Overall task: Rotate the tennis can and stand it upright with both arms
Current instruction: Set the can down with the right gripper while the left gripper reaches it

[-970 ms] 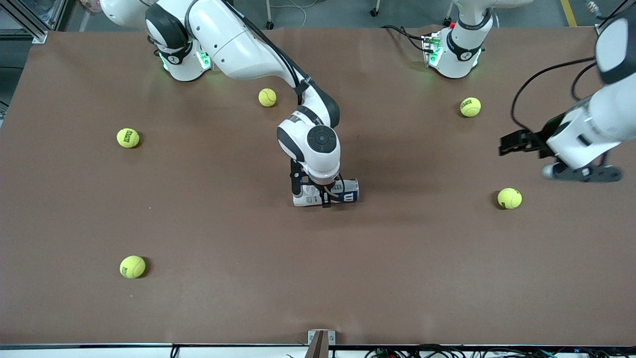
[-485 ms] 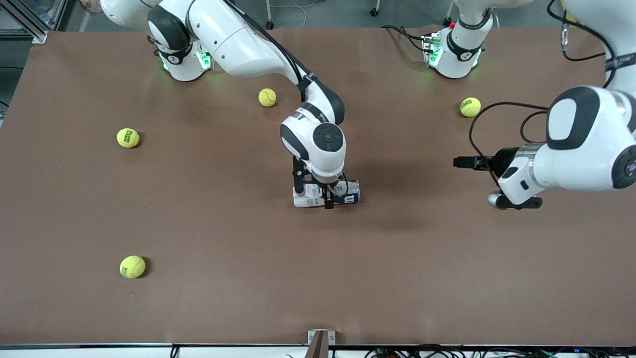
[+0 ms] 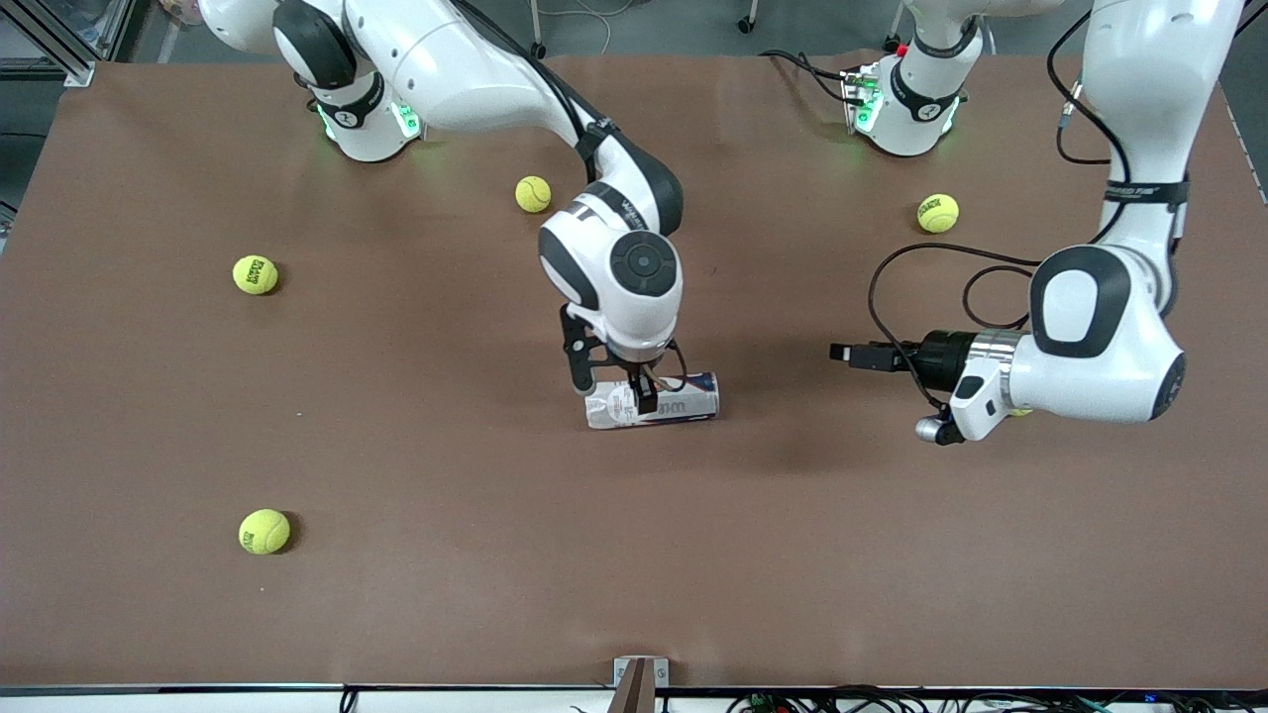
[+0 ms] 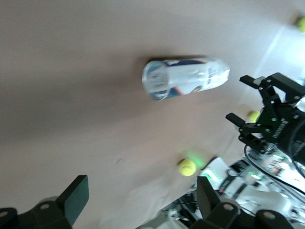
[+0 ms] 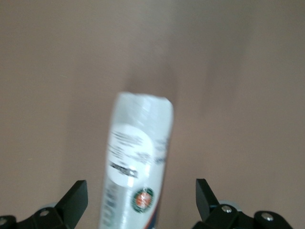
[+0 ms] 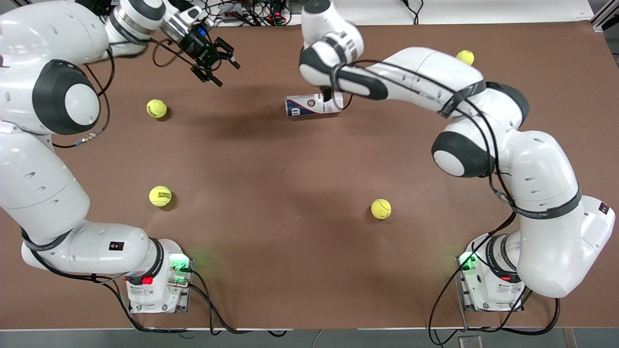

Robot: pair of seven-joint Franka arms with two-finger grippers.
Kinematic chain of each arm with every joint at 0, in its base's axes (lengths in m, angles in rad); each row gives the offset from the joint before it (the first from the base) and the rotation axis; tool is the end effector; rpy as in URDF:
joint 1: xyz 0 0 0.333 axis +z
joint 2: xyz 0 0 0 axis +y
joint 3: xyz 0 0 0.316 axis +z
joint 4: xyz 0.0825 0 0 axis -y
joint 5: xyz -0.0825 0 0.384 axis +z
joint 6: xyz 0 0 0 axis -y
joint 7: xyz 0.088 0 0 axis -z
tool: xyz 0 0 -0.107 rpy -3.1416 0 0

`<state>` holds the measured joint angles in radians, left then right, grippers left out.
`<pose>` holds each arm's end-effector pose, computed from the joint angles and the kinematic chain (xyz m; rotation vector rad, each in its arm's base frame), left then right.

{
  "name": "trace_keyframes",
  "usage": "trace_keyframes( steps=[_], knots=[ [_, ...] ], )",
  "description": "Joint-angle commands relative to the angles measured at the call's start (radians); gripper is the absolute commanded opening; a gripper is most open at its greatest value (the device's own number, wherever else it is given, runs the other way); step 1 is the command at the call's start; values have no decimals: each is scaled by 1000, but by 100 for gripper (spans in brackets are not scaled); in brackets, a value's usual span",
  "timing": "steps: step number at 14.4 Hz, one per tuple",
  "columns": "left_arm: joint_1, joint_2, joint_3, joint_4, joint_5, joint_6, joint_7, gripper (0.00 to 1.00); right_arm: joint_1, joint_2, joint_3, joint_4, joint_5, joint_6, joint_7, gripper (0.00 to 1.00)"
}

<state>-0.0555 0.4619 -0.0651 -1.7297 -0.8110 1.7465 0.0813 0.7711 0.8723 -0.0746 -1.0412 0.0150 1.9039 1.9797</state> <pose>0.6132 -0.1363 0.3136 2.3089 0.1598 -0.5398 0.5784 0.5105 0.3149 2.5224 -1.8426 0.0627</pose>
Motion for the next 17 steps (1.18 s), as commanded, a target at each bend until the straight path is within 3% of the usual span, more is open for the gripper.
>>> trace_keyframes(
  steps=[1, 4, 7, 10, 13, 17],
  knots=[
    [0, 12, -34, -88, -164, 114, 102, 100, -82, -91, 10, -45, 3, -66, -242, 100],
    [0, 55, -108, -154, -374, 275, 208, 100, -195, -160, 16, -87, 5, -129, -544, 100],
    [-9, 89, -157, -203, -534, 379, 320, 100, -312, -294, 15, -242, 5, -128, -874, 100],
    [-52, 153, -163, -206, -667, 461, 466, 100, -453, -410, 15, -368, 5, -131, -1241, 100],
    [-89, 204, -163, -197, -801, 513, 601, 100, -590, -470, 12, -393, 3, -195, -1561, 100],
    [-118, 239, -162, -151, -875, 533, 632, 100, -757, -516, 6, -382, -9, -267, -1947, 100]
  ],
)
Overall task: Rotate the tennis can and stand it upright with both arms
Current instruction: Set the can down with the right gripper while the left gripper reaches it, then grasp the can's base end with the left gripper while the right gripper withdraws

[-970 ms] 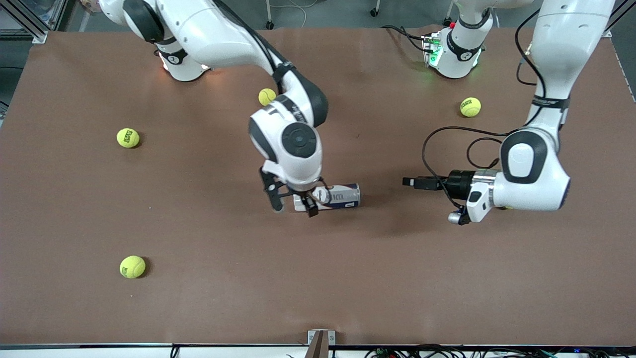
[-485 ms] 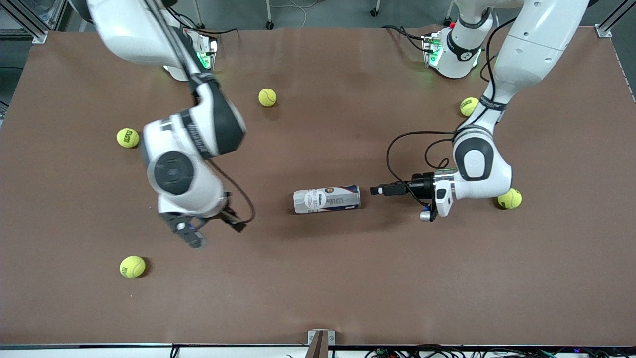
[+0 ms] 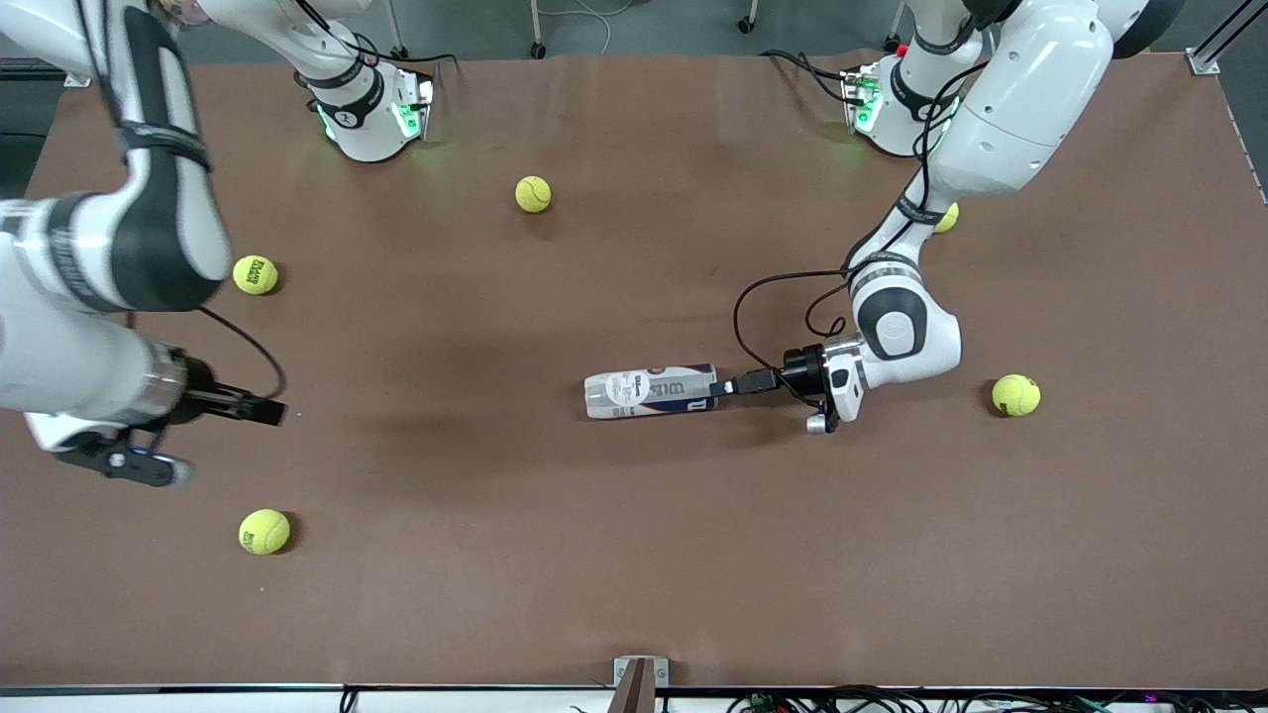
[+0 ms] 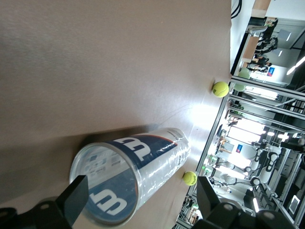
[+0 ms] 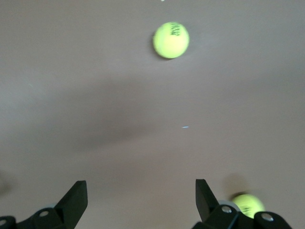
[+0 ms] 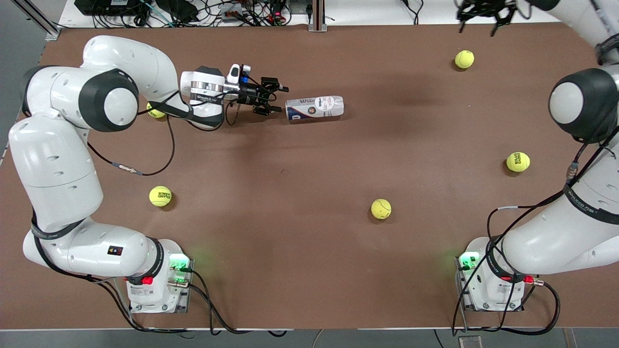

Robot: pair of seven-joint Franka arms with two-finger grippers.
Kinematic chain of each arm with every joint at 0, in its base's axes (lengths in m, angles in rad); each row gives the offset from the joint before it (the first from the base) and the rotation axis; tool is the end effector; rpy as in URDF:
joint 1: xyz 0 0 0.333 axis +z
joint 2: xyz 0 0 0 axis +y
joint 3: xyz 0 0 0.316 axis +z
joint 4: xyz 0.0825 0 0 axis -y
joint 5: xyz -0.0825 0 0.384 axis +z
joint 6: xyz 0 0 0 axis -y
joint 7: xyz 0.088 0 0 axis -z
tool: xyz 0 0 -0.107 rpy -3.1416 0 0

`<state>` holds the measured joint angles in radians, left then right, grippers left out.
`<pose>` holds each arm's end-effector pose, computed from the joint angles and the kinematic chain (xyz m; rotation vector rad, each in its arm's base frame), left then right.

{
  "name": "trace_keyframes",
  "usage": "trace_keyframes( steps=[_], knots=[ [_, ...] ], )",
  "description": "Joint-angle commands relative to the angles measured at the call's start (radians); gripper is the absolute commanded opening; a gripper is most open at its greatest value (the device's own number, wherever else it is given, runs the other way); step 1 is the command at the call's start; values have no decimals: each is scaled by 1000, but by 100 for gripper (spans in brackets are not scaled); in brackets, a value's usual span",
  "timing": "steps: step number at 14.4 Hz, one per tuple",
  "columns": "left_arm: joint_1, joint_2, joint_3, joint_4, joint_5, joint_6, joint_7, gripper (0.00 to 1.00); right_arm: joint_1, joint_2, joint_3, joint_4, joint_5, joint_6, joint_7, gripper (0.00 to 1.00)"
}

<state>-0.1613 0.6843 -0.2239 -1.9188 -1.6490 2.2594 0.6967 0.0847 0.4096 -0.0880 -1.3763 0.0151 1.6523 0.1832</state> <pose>0.5536 -0.2514 0.1359 1.9442 0.3803 -0.1267 0.6670 0.0090 0.4717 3.0897 -0.2847 -0.2015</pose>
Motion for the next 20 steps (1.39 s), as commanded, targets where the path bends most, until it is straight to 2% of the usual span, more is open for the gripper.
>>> trace_keyframes(
  steps=[1, 3, 4, 5, 7, 9, 10, 13, 15, 18, 20],
  knots=[
    [-14, 23, -5, 47, -41, 25, 17, 99, -106, -63, 19, -43, -10, -32, -222, 100],
    [-33, 37, -5, 64, -48, 34, 18, 94, -146, -74, 19, -40, -11, -43, -248, 100],
    [-40, 41, -3, 70, -61, 34, 18, 86, -148, -74, 19, -15, -15, -55, -243, 100],
    [-41, 43, -5, 73, -71, 34, 18, 70, -151, -71, 19, 12, -18, -71, -242, 100],
    [-46, 43, -3, 73, -72, 34, 18, 28, -155, -66, 19, 39, -18, -83, -243, 100],
    [-46, 41, -3, 72, -71, 35, 18, 4, -151, -69, 19, 68, -17, -91, -246, 100],
    [-44, 38, -3, 73, -71, 35, 18, 0, -149, -71, 19, 77, -15, -91, -248, 100],
    [-44, 28, 6, 95, -31, 48, 9, 0, -140, -72, 22, 89, -17, -94, -243, 100],
    [-37, 6, 6, 130, 114, 57, -69, 0, -144, -87, 30, 88, -4, -136, -249, 100],
    [-26, -12, 3, 231, 453, 43, -441, 0, -103, -129, 24, 85, -23, -178, -248, 100],
    [-27, -35, 1, 283, 636, -13, -663, 0, -102, -170, 24, 48, -21, -187, -248, 100]
  ],
)
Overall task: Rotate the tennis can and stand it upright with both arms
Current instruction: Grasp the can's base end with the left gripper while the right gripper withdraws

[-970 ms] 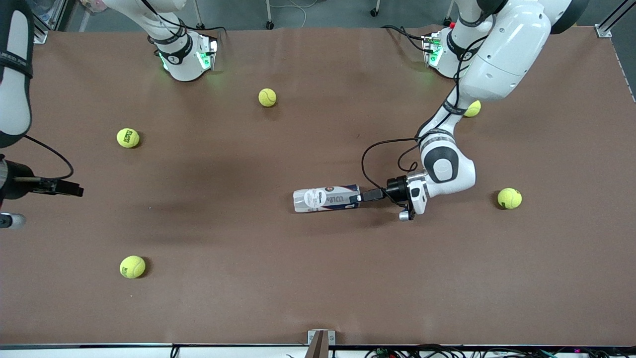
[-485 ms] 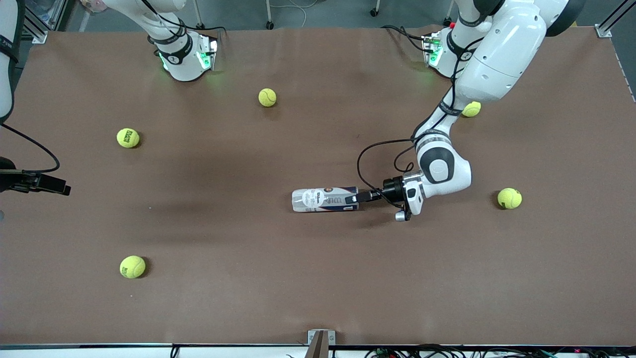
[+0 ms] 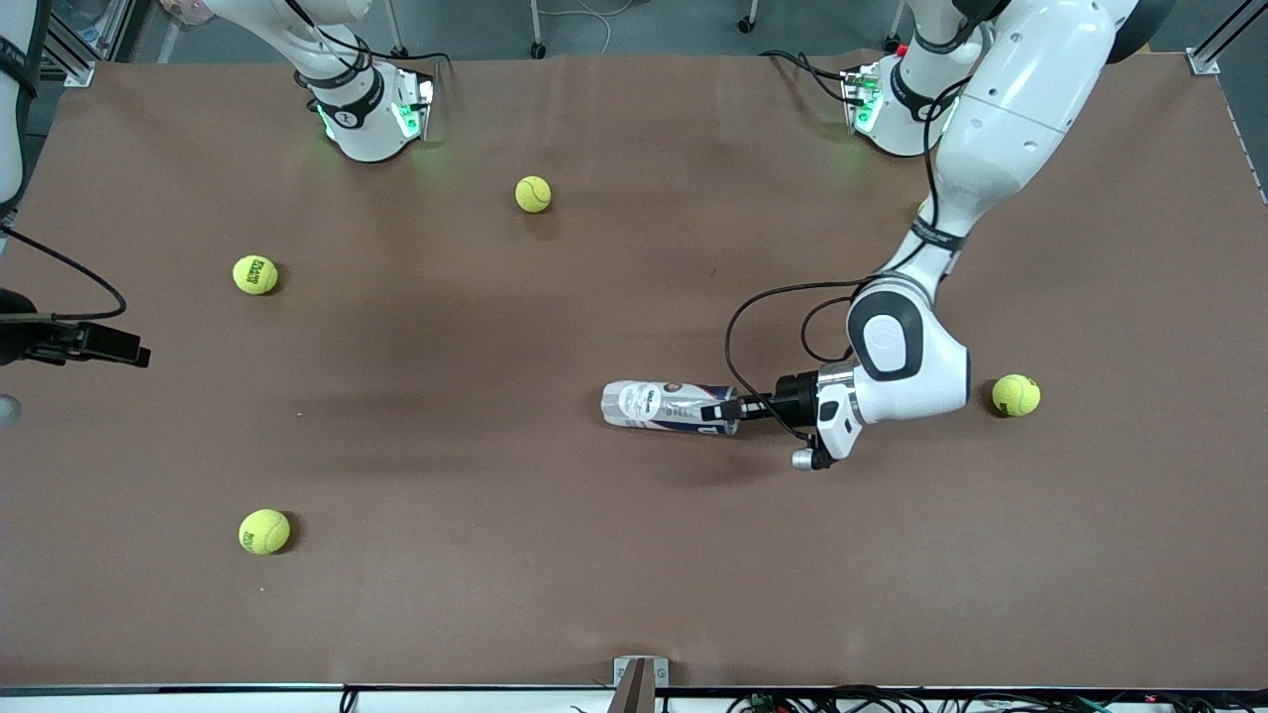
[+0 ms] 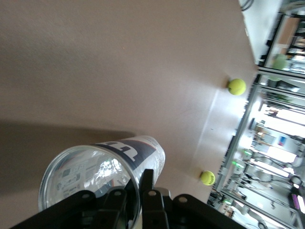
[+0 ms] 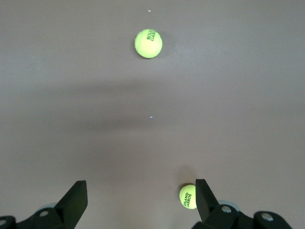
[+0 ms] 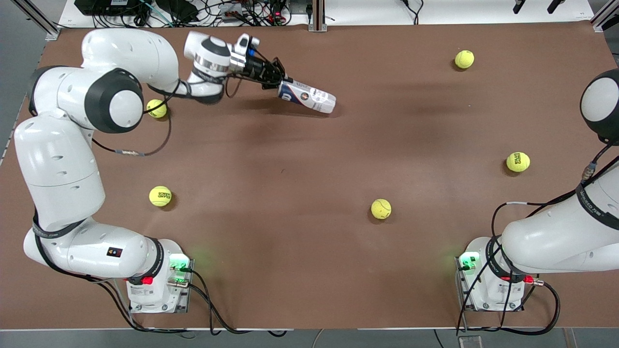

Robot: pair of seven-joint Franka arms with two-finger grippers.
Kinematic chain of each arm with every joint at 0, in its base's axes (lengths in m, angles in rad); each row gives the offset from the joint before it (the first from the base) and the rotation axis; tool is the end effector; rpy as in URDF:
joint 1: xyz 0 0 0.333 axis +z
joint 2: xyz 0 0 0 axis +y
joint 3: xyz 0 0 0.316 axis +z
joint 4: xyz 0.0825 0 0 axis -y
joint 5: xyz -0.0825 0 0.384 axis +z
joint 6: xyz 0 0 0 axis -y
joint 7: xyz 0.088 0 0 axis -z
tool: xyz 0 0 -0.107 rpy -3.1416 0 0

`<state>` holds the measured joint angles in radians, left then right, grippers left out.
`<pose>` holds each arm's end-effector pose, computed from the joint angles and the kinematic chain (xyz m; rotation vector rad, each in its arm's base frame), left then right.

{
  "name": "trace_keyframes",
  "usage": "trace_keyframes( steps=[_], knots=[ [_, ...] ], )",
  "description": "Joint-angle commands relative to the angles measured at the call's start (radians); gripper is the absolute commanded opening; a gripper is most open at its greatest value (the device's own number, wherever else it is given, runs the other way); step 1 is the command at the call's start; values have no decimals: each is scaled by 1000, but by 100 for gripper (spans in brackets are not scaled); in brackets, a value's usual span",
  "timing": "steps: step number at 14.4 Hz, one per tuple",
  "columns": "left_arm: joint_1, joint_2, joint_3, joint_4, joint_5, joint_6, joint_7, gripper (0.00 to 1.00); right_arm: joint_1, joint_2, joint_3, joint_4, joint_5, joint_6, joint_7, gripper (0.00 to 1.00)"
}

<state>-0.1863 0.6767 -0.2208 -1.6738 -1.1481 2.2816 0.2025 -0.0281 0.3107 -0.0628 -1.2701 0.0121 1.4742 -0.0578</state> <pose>0.6282 -0.2753 0.2257 2.1702 0.3075 -0.2093 0.6340 -0.0499 0.5718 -3.1361 0.0480 0.1668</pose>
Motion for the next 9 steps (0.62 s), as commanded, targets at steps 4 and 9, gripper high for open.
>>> trace_keyframes(
  steps=[4, 9],
  knots=[
    [-21, -66, -8, 115, 434, -106, -482, 0, 8, -177, -3, -176, -15, -3, -7, 100],
    [-152, -120, -9, 181, 834, -109, -920, 0, 13, -289, -5, -265, -15, 0, -8, 100]
  ],
)
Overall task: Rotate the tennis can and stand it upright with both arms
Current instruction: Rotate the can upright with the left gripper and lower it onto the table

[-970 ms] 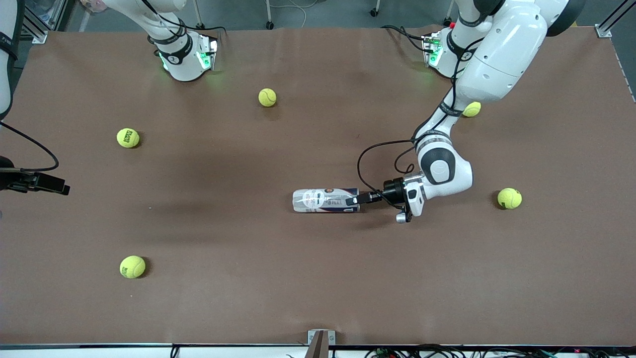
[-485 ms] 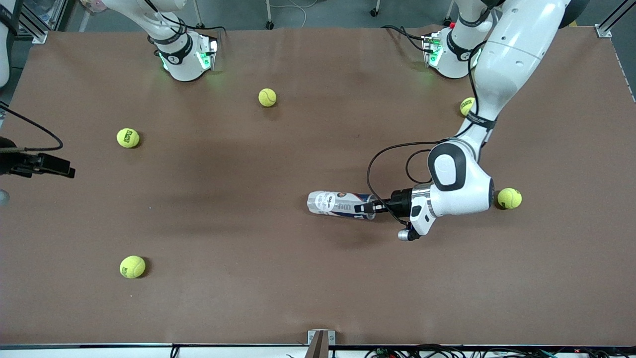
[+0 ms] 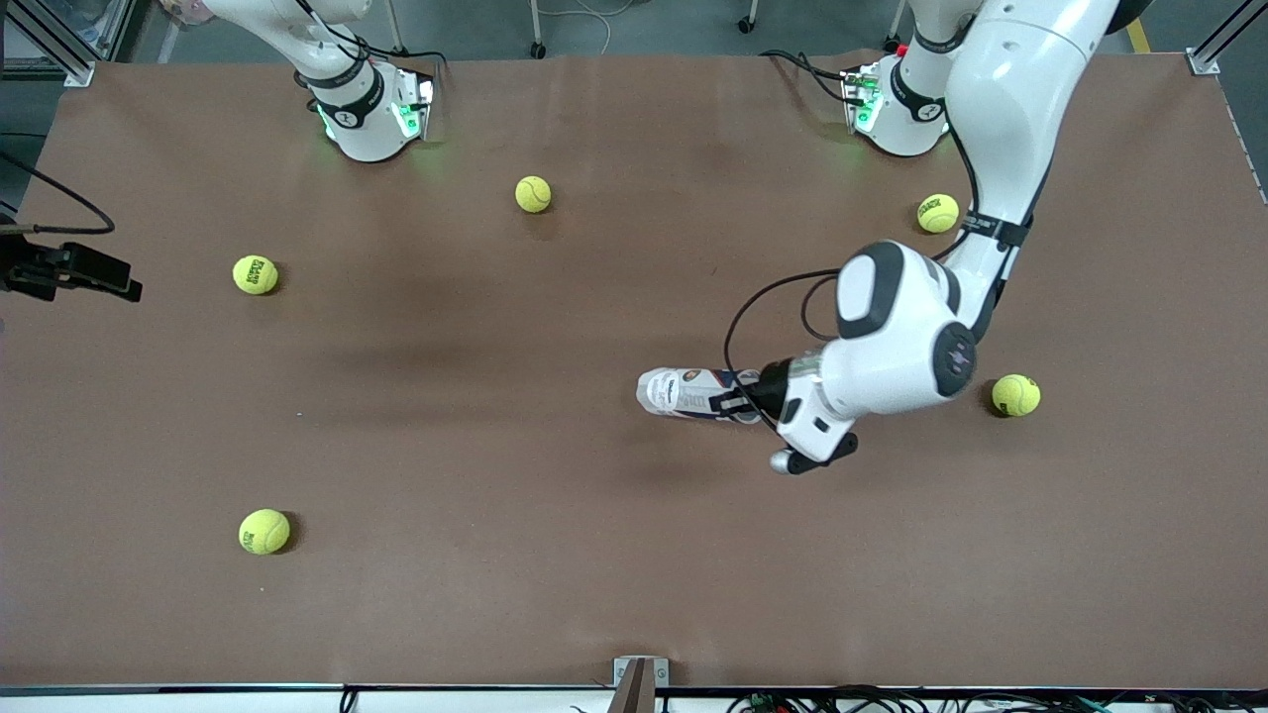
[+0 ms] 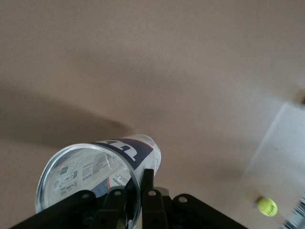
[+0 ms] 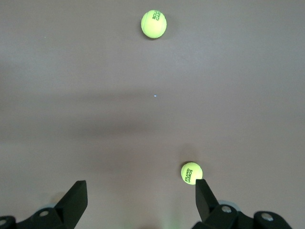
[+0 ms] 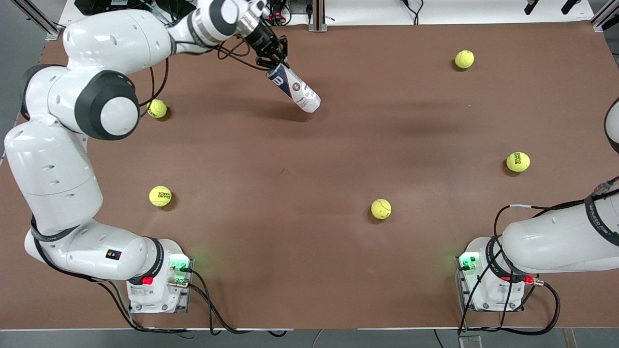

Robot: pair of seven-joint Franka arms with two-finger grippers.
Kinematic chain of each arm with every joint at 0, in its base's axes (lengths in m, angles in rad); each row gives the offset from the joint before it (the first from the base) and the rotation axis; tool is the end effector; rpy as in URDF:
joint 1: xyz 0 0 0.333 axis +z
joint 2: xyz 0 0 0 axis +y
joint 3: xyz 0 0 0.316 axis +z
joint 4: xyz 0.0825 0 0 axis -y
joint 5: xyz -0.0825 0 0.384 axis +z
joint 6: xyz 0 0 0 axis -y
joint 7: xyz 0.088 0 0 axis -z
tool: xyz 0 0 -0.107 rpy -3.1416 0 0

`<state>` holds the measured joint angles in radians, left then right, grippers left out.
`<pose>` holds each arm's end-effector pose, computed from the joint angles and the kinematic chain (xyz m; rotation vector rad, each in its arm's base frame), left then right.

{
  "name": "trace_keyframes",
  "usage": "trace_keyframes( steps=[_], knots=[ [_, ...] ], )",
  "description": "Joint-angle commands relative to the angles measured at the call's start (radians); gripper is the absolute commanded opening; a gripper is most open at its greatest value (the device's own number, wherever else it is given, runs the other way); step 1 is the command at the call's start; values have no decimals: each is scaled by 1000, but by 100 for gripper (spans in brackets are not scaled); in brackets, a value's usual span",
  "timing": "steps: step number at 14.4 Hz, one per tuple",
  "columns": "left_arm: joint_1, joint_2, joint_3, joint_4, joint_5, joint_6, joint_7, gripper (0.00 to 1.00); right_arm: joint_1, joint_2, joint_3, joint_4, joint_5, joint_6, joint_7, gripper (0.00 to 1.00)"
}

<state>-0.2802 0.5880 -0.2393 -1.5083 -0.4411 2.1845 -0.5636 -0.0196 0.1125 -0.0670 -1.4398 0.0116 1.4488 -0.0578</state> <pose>0.6286 -0.3438 0.3446 2.6169 0.4375 -0.2411 0.5744 -0.0462 0.6119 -3.1257 0.0437 0.1606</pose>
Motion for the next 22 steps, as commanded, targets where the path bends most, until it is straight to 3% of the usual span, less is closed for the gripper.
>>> trace_keyframes(
  steps=[1, 6, 10, 13, 17, 19, 22],
  knots=[
    [-89, -34, 9, 25, 212, -12, -244, 0, 4, -109, 0, -106, -15, 22, -8, 100],
    [-296, -2, 21, 158, 570, -173, -585, 0, 3, -197, 3, -192, -15, 25, -8, 100],
    [-433, 10, 43, 206, 668, -317, -619, 0, 3, -226, 7, -192, -15, 25, -10, 100],
    [-546, 45, 119, 211, 676, -338, -625, 0, 3, -237, 9, -202, -16, 27, -11, 100],
    [-557, 81, 121, 209, 668, -339, -624, 1, 3, -237, 9, -200, -22, 42, -34, 100],
    [-556, 81, 118, 211, 667, -338, -619, 12, 3, -235, 9, -200, -50, 42, -34, 100],
    [-550, 73, 115, 212, 659, -338, -625, 43, 4, -235, 9, -200, -50, 42, -37, 100]
  ],
)
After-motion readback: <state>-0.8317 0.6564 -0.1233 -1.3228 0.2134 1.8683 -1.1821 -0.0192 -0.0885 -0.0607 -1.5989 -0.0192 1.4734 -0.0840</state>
